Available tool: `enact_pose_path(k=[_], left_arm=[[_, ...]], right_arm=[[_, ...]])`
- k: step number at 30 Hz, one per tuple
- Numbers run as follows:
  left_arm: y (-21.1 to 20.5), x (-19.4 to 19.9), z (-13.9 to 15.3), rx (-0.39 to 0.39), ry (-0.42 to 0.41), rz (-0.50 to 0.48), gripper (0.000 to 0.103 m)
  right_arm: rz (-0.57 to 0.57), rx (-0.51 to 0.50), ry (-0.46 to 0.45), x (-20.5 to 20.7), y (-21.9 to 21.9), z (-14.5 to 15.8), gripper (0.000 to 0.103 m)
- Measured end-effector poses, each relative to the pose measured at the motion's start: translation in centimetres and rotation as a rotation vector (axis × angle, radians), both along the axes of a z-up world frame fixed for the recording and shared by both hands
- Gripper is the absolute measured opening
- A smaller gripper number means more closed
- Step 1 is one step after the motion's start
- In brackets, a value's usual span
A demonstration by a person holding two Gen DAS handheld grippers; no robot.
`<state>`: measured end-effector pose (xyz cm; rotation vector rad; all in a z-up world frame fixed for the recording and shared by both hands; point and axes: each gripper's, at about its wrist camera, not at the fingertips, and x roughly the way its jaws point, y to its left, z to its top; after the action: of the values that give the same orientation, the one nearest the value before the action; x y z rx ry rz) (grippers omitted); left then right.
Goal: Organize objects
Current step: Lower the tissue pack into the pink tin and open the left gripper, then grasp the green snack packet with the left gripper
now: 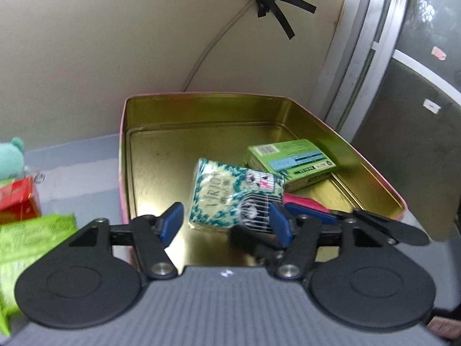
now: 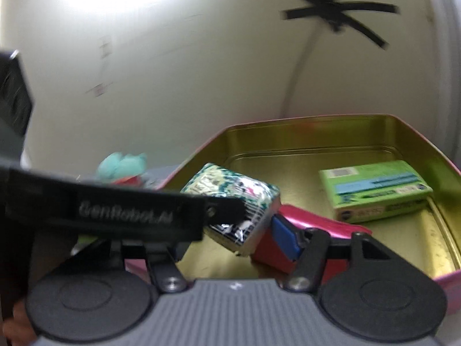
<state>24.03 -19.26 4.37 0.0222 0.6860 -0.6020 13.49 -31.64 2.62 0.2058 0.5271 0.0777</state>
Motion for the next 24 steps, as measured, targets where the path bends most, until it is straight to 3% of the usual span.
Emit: enact_pose_path(k=[3, 5, 7, 12, 17, 20, 24], left_arm=[[-0.3, -0.5, 0.3, -0.002, -0.046, 0.016, 0.078], [0.2, -1.4, 0.8, -0.010, -0.067, 0.023, 0.079], [1.4, -2.5, 1.2, -0.029, -0.081, 0.028, 0.079], [6.3, -5.9, 2.2, -0.079, -0.130, 0.059, 0.079], [12.5, -9.1, 1.2, -0.094, -0.145, 0.134, 0.079], [16.3, -9.8, -0.2, -0.085, -0.121, 0.204, 0.079], [21.0, -8.1, -1.2, -0.154, 0.006, 0.301, 0.079]], right_arm=[[-0.146, -0.107, -0.052, -0.6, -0.2, -0.9, 0.067], [-0.176, -0.108, -0.078, -1.3, -0.6, -0.9, 0.067], [-0.179, -0.056, -0.119, -2.5, -1.0, -0.7, 0.068], [-0.154, -0.061, -0.190, -4.3, 0.0, -0.3, 0.070], [-0.113, -0.034, -0.228, -5.7, 1.8, 0.5, 0.070], [-0.057, 0.001, -0.235, -6.9, 3.3, 0.8, 0.070], [0.043, -0.012, -0.257, -7.6, 6.3, 0.8, 0.071]])
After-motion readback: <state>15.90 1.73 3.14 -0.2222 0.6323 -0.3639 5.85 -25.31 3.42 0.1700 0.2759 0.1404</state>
